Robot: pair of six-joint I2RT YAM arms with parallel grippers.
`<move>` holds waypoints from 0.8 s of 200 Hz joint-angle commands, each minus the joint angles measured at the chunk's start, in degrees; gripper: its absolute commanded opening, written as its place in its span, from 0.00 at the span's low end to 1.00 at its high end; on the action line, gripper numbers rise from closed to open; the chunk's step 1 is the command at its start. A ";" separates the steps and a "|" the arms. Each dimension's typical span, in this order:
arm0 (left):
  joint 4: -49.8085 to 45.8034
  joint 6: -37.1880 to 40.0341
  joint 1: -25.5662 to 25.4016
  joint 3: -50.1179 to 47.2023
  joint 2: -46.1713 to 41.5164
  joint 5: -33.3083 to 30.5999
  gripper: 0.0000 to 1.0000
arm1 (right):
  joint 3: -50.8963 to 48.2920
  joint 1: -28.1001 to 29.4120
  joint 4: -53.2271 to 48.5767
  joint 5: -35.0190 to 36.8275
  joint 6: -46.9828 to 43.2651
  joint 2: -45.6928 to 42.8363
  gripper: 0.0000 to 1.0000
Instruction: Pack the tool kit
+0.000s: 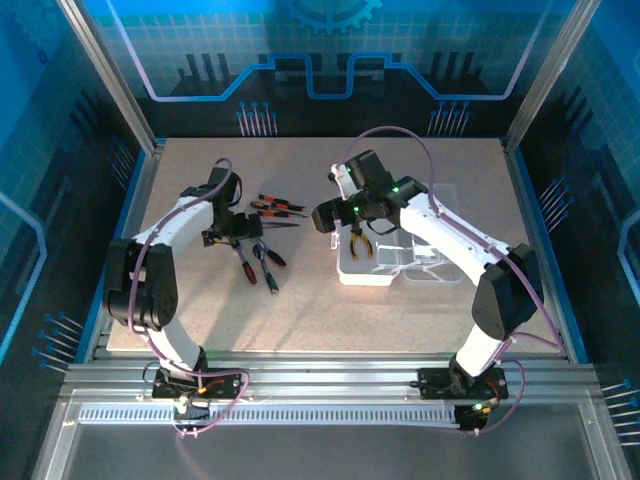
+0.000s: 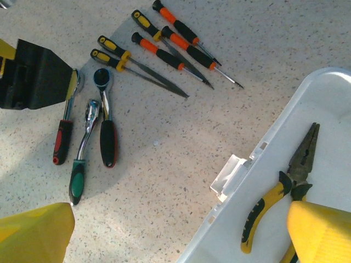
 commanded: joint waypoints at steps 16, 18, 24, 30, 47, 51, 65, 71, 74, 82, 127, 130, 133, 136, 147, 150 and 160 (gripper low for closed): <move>0.50 -0.74 2.46 -1.61 4.16 -2.75 0.82 | -1.81 0.70 -0.48 -2.36 -1.75 0.49 1.00; 0.63 -0.81 2.50 -1.65 4.36 -2.66 0.80 | -1.80 0.70 -0.48 -2.36 -1.81 0.53 1.00; 0.79 -0.90 2.49 -1.54 4.91 -2.55 0.78 | -1.81 0.70 -0.48 -2.36 -1.92 0.57 1.00; 0.88 -1.03 2.51 -1.40 5.52 -2.54 0.76 | -1.78 0.65 -0.48 -2.36 -1.98 0.65 1.00; 1.10 -1.21 2.51 -0.74 7.21 -1.94 0.73 | -1.89 0.69 -0.48 -2.44 -2.05 0.68 1.00; 1.01 -1.23 2.52 -0.45 7.62 -1.85 0.72 | -1.97 0.70 -0.41 -2.45 -2.16 0.81 1.00; 0.93 -1.21 2.51 0.49 9.19 -1.58 0.71 | -2.06 0.70 -0.48 -2.65 -2.15 0.75 1.00; 0.82 -1.14 2.51 0.82 9.90 -1.53 0.70 | -2.14 0.69 -0.40 -2.64 -2.20 0.67 1.00; 0.81 -1.13 2.51 1.05 10.26 -1.43 0.70 | -2.19 0.70 -0.43 -2.65 -2.20 0.68 1.00; 0.57 -0.97 2.51 1.53 11.14 -1.28 0.69 | -2.34 0.69 -0.40 -2.63 -2.20 0.64 1.00; 0.22 -0.60 2.38 2.40 13.90 -1.13 0.51 | -2.61 0.70 -0.47 -2.71 -2.29 -0.13 1.00; 0.26 -0.57 2.42 2.38 13.87 -1.14 0.50 | -2.63 0.70 -0.48 -2.71 -2.29 -0.26 1.00; 0.28 -0.55 2.42 2.40 13.86 -1.10 0.49 | -2.71 0.68 -0.48 -2.71 -2.29 -0.38 1.00; 0.35 -0.55 2.42 2.31 13.88 -0.98 0.47 | -2.77 0.70 -0.49 -2.71 -2.29 -0.51 1.00; 0.54 -0.51 2.42 2.20 13.82 -0.62 0.41 | -3.14 0.70 -0.40 -2.54 -2.37 -1.03 1.00; 0.61 -0.43 2.42 2.19 13.78 -0.49 0.40 | -3.24 0.68 -0.39 -2.56 -2.38 -1.16 1.00; 0.93 -0.42 2.42 2.10 13.86 0.03 0.35 | -3.53 0.61 -0.48 -2.36 -2.42 -1.49 1.00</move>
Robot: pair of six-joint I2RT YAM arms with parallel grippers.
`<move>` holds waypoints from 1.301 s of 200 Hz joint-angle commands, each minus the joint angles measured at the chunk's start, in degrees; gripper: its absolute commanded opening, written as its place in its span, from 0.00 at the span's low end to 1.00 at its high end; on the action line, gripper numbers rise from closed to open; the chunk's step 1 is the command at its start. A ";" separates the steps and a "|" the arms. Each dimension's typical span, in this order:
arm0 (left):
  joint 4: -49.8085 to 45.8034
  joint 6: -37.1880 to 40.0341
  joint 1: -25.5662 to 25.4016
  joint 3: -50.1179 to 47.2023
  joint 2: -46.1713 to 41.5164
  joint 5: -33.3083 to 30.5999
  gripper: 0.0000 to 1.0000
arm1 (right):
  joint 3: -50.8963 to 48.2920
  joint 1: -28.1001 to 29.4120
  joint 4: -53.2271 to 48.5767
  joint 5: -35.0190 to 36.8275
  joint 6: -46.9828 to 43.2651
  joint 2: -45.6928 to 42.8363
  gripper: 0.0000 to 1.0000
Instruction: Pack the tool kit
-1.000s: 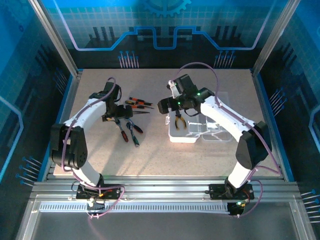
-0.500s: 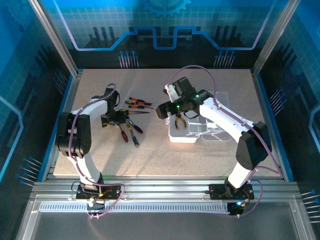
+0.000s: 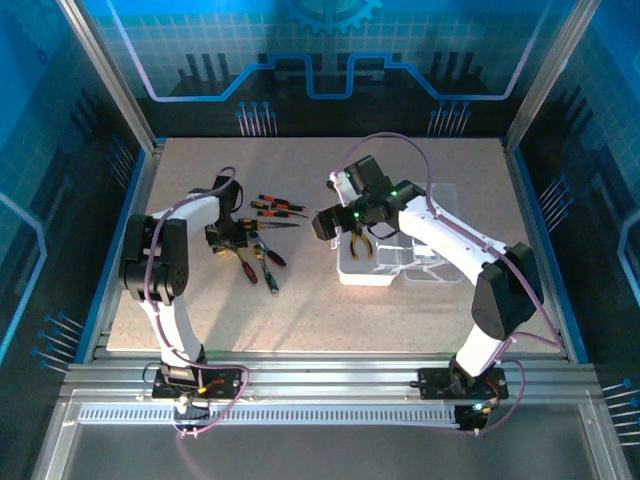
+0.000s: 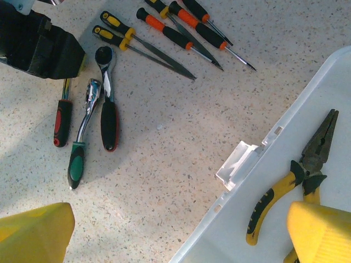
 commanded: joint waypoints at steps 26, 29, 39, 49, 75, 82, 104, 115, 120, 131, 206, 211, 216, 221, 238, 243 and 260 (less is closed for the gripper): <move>0.99 0.06 0.17 0.11 3.01 3.06 0.23 | -1.48 0.09 -0.91 -0.77 -1.15 -1.80 1.00; 1.03 0.11 0.17 0.11 3.07 3.18 0.22 | -1.57 0.10 -0.90 -0.84 -1.23 -1.90 1.00; 0.99 0.24 0.17 0.07 3.12 3.43 0.18 | -1.57 -0.07 -0.90 -0.91 -1.21 -2.10 1.00; 0.97 0.37 0.21 -0.04 2.96 3.56 0.13 | -1.59 -0.18 -0.90 -1.20 -1.31 -2.24 1.00; 1.18 0.62 0.17 -0.75 1.73 4.13 0.01 | -1.75 -0.43 -0.81 -1.73 -1.41 -2.51 1.00; 1.16 0.63 0.17 -0.99 1.03 4.47 0.00 | -1.74 -0.45 -0.81 -1.89 -1.46 -2.52 1.00; 1.13 0.85 0.17 -1.73 -2.45 5.51 0.00 | -1.90 -0.53 -0.67 -2.41 -1.47 -2.60 1.00; 1.04 0.84 0.17 -1.90 -4.66 6.53 0.00 | -1.91 -0.57 -0.47 -2.82 -1.50 -2.60 1.00; 1.04 0.81 0.17 -1.93 -5.72 7.09 0.00 | -1.91 -0.62 -0.46 -3.02 -1.51 -2.60 1.00; 0.89 0.77 0.17 -1.91 -8.13 8.62 0.00 | -1.89 -0.66 -0.24 -3.55 -1.57 -2.65 1.00; 0.73 -1.87 -3.50 0.77 -20.68 18.96 0.00 | -2.35 -0.45 3.79 -11.17 -1.17 -2.33 1.00; 1.44 -2.38 -4.19 0.87 -21.14 19.56 0.00 | -2.47 -0.37 4.43 -12.07 -0.95 -2.29 1.00; 2.02 -2.92 -4.96 1.00 -21.41 20.15 0.00 | -2.47 -0.20 5.04 -12.81 -0.55 -2.25 1.00; 2.69 -3.53 -5.72 1.20 -21.62 20.87 0.00 | -2.48 -0.10 5.70 -13.49 -0.19 -2.17 1.00; 6.35 -6.04 -8.21 1.41 -21.89 23.17 0.00 | -2.05 0.62 7.87 -16.09 1.40 -1.35 1.00; 7.40 -6.59 -8.94 1.54 -21.88 23.61 0.00 | -1.96 0.90 8.44 -16.69 1.98 -1.02 1.00; 10.41 -8.24 -10.82 2.00 -21.60 24.42 0.00 | -1.71 2.06 10.21 -17.79 3.52 0.22 1.00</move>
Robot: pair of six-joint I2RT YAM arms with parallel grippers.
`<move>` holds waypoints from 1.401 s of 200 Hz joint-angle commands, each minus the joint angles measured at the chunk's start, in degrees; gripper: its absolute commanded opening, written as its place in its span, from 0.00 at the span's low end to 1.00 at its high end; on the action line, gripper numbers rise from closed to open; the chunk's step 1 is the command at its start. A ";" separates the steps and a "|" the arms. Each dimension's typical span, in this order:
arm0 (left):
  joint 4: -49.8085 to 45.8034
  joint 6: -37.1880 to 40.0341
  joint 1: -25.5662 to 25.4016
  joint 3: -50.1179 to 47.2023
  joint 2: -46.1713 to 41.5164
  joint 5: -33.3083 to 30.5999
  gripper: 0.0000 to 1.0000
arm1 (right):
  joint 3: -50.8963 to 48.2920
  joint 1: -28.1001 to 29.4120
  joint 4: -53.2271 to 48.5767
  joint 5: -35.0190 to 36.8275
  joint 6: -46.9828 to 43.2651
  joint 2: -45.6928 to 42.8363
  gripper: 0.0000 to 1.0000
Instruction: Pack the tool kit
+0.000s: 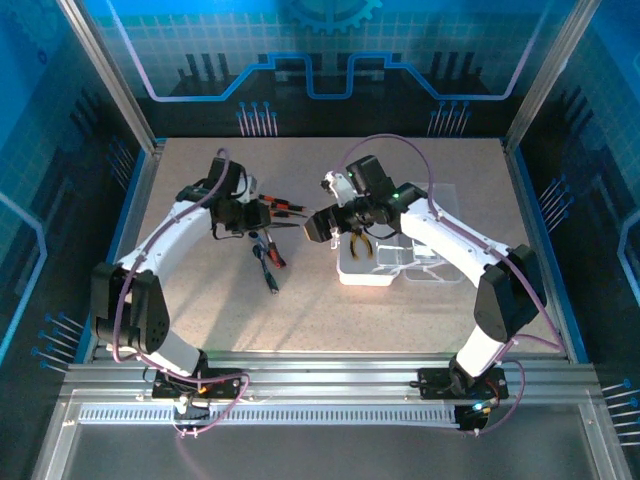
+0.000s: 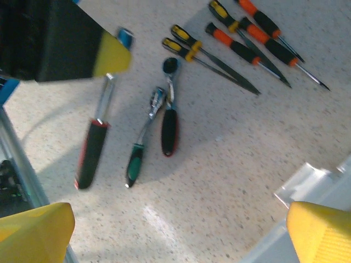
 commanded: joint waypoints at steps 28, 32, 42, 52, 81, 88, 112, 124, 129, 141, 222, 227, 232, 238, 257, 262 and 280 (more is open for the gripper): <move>8.08 -5.56 -4.19 4.28 0.04 6.11 0.00 | -0.34 4.11 6.74 -5.38 4.76 2.80 0.95; 8.08 -5.60 -4.24 4.41 0.17 6.18 0.00 | -0.35 4.39 6.99 -5.25 4.98 3.04 0.93; 8.46 -5.82 -4.48 4.77 0.28 6.53 0.00 | -0.35 5.12 7.22 -4.80 5.34 3.73 0.89; 8.77 -6.00 -4.67 5.03 0.24 6.88 0.00 | -0.31 5.91 7.24 -4.08 5.58 4.54 0.85; 8.90 -6.22 -5.12 5.39 -0.07 7.08 0.00 | -0.14 7.85 8.35 -2.60 6.92 6.51 0.72; 8.91 -6.16 -5.21 5.37 -0.18 7.09 0.00 | -0.10 8.18 8.83 -2.37 7.21 6.72 0.68; 8.78 -6.01 -5.39 5.06 -0.67 7.18 0.00 | 0.00 8.65 9.77 -0.68 7.71 6.65 0.51; 8.75 -6.04 -5.43 4.72 -0.95 7.21 0.00 | -0.01 8.67 9.86 0.23 7.85 6.31 0.39; 8.76 -5.92 -5.46 4.57 -1.08 7.34 0.00 | -0.02 8.65 9.86 0.53 7.77 6.13 0.34; 8.78 -5.91 -5.48 4.34 -1.31 7.35 0.00 | 0.07 8.64 9.69 1.23 7.64 5.78 0.23; 1.69 0.98 -1.19 4.35 -3.42 -5.24 0.99 | -5.05 1.46 4.22 2.76 5.57 -3.76 0.00; 1.54 1.26 -0.35 4.09 -3.94 -5.50 1.00 | -5.70 0.56 3.71 2.97 5.29 -4.69 0.00; 1.34 1.57 0.45 3.81 -4.46 -5.91 0.99 | -6.37 -0.36 3.14 3.21 4.97 -5.65 0.00; 0.96 2.00 1.32 3.65 -4.90 -6.50 0.99 | -7.10 -1.37 2.40 3.71 4.72 -6.69 0.00; -0.77 3.91 3.24 2.81 -5.22 -9.60 0.99 | -9.39 -5.11 -0.57 5.79 4.08 -9.43 0.00; -1.33 4.41 3.46 2.53 -5.02 -10.68 0.99 | -10.05 -6.37 -1.51 6.80 4.08 -10.08 0.00; -2.37 5.31 3.92 0.52 -4.00 -13.31 0.99 | -12.66 -9.95 -2.67 7.76 4.22 -11.93 0.00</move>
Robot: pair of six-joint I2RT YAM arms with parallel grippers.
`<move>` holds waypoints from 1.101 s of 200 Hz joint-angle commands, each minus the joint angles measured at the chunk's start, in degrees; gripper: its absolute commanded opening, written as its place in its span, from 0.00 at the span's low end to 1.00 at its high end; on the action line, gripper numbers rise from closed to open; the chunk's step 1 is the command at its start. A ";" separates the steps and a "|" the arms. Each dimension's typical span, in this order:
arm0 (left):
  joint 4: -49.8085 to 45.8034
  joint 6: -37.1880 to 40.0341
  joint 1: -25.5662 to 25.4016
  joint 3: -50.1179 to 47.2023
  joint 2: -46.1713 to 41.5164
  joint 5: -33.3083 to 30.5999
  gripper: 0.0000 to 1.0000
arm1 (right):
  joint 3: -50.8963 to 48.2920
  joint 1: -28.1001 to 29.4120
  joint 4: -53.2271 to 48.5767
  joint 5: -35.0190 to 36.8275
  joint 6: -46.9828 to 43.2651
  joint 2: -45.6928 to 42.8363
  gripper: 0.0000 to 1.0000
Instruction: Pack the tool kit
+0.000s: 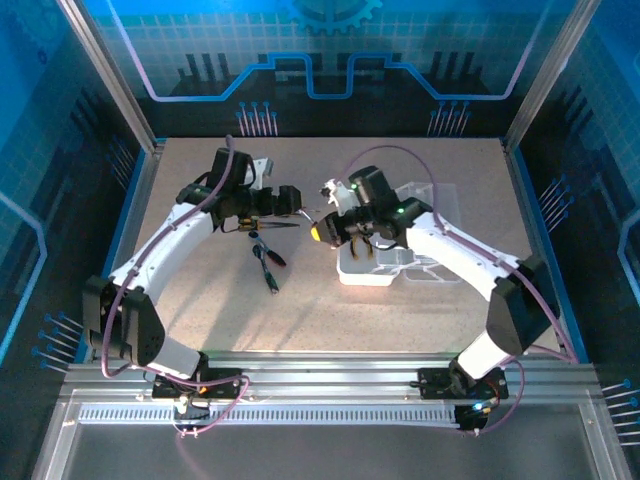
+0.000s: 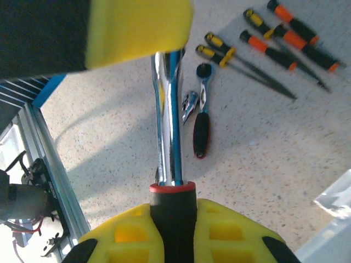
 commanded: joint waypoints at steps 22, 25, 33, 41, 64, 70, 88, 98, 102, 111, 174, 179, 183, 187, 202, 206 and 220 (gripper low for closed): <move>-5.64 2.68 7.58 -6.29 0.02 -15.79 0.99 | -7.18 -13.40 -9.29 9.01 1.91 -7.62 0.00; -5.34 2.46 7.60 -6.63 -0.02 -15.55 0.99 | -7.42 -13.60 -9.26 8.95 1.88 -7.79 0.00; -4.53 2.07 7.56 -7.32 -0.12 -14.79 0.99 | -7.86 -13.89 -9.17 8.83 1.89 -8.10 0.00; -3.92 1.84 7.59 -7.56 -0.06 -13.98 0.99 | -8.04 -13.91 -9.11 8.34 1.72 -8.15 0.00; -3.73 1.59 7.60 -6.41 0.48 -13.28 0.99 | -8.11 -13.91 -9.34 8.91 2.02 -8.02 0.00; -3.94 1.67 7.56 -6.08 0.68 -13.25 0.99 | -8.11 -14.01 -9.53 9.55 2.07 -8.09 0.00; -4.57 1.85 7.60 -5.60 1.33 -13.69 0.99 | -8.19 -14.31 -10.24 12.02 2.54 -8.35 0.00; -4.81 1.94 7.60 -5.75 1.79 -13.94 0.99 | -8.67 -14.44 -10.34 14.49 3.17 -8.77 0.00; -4.84 1.94 7.57 -5.92 1.86 -14.04 0.99 | -8.92 -14.44 -10.27 15.62 3.48 -8.95 0.00; -4.75 1.90 7.59 -6.32 2.13 -14.07 0.99 | -9.62 -14.51 -9.90 17.89 4.08 -9.53 0.00; -3.81 1.68 7.53 -8.74 2.21 -13.63 0.99 | -16.13 -15.81 -3.06 25.14 8.22 -16.93 0.00; -3.80 1.68 7.57 -8.84 2.22 -13.53 0.99 | -16.39 -15.92 -2.92 25.47 8.34 -17.26 0.00; -3.79 1.64 7.52 -8.78 2.31 -13.53 0.99 | -16.68 -16.06 -2.81 25.79 8.55 -17.48 0.00; -3.72 1.59 7.52 -8.79 2.31 -13.47 0.99 | -17.11 -16.11 -2.51 26.21 8.77 -17.82 0.00; -3.47 1.63 7.52 -8.92 2.44 -13.27 0.99 | -18.05 -16.37 -1.87 26.45 9.55 -17.90 0.00; -3.45 1.59 7.52 -8.94 2.46 -13.19 0.99 | -18.12 -16.38 -1.90 26.46 9.74 -17.63 0.00; -3.37 1.59 7.54 -8.94 2.65 -12.90 0.99 | -18.63 -16.29 -1.24 25.53 10.54 -16.60 0.00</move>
